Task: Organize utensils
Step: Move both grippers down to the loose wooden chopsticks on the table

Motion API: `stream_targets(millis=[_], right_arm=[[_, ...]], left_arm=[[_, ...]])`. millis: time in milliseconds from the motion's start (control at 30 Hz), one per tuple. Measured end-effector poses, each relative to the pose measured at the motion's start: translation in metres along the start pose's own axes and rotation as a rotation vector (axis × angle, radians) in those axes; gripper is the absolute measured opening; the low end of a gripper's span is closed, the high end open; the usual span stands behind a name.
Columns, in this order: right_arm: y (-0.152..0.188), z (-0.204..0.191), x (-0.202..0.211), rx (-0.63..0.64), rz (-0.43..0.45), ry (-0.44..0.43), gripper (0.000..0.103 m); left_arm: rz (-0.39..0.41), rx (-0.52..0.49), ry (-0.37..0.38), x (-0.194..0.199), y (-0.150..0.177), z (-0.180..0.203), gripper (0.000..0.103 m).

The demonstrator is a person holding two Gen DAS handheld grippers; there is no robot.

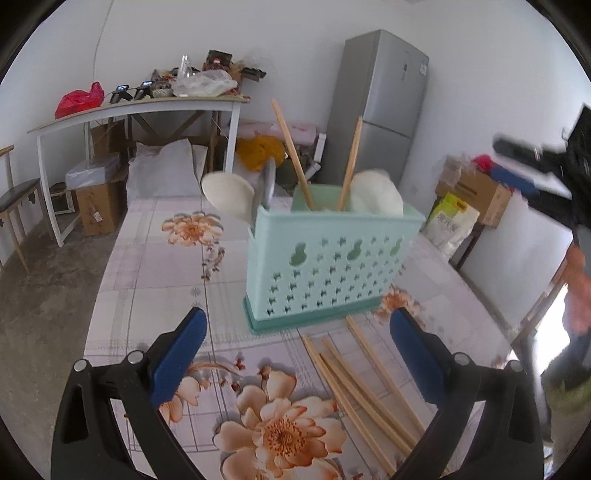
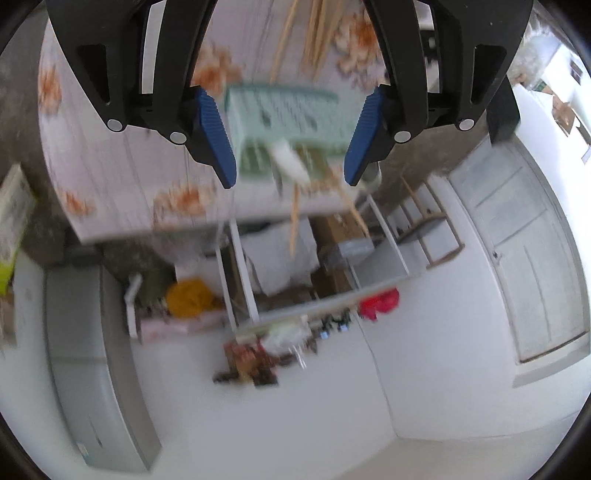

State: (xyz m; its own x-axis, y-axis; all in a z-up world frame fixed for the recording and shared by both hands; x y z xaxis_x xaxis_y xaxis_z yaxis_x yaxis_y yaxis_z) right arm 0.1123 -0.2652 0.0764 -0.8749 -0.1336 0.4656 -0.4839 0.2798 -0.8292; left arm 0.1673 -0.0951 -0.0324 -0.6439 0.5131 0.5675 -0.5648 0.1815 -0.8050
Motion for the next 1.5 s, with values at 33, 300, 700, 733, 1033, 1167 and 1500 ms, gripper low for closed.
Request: stream_targets(millis=[33, 300, 700, 733, 1033, 1167, 1500], right_arm=[[0.012, 0.001, -0.004, -0.013, -0.032, 0.000, 0.058], [0.138, 0.020, -0.039, -0.164, -0.318, 0.045, 0.055], [0.178, 0.018, -0.059, -0.151, -0.424, 0.057, 0.038], [0.180, 0.016, -0.061, -0.141, -0.429, 0.056, 0.036], [0.189, 0.008, -0.074, -0.065, -0.460, 0.081, 0.026], [0.191, 0.005, -0.078, -0.054, -0.466, 0.079, 0.025], [0.196, -0.008, -0.093, -0.027, -0.482, 0.062, 0.023]], left_arm=[[-0.014, -0.008, 0.000, -0.001, 0.005, 0.002, 0.097], [-0.167, -0.049, -0.076, -0.017, 0.048, 0.003, 0.097], [-0.258, 0.016, -0.086, -0.023, 0.080, 0.002, 0.092], [-0.255, 0.013, -0.084, -0.022, 0.080, 0.003, 0.089], [-0.270, -0.035, 0.012, -0.025, 0.085, 0.037, 0.055], [-0.283, -0.070, 0.038, -0.030, 0.087, 0.052, 0.038], [-0.354, -0.109, 0.039, -0.047, 0.099, 0.062, 0.019]])
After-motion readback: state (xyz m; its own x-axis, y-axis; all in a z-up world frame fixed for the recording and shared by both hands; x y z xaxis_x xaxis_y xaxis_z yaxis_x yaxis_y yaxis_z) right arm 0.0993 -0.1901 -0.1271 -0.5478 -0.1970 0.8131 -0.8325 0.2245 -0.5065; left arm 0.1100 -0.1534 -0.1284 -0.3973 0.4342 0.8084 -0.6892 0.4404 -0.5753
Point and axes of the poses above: each gripper's, at about its wrist camera, not at the fingertips, and x roughly against the way its jaws point, z to its right, y to its underside, the point moved 10 cm from there along -x, roughly the way its jaws point
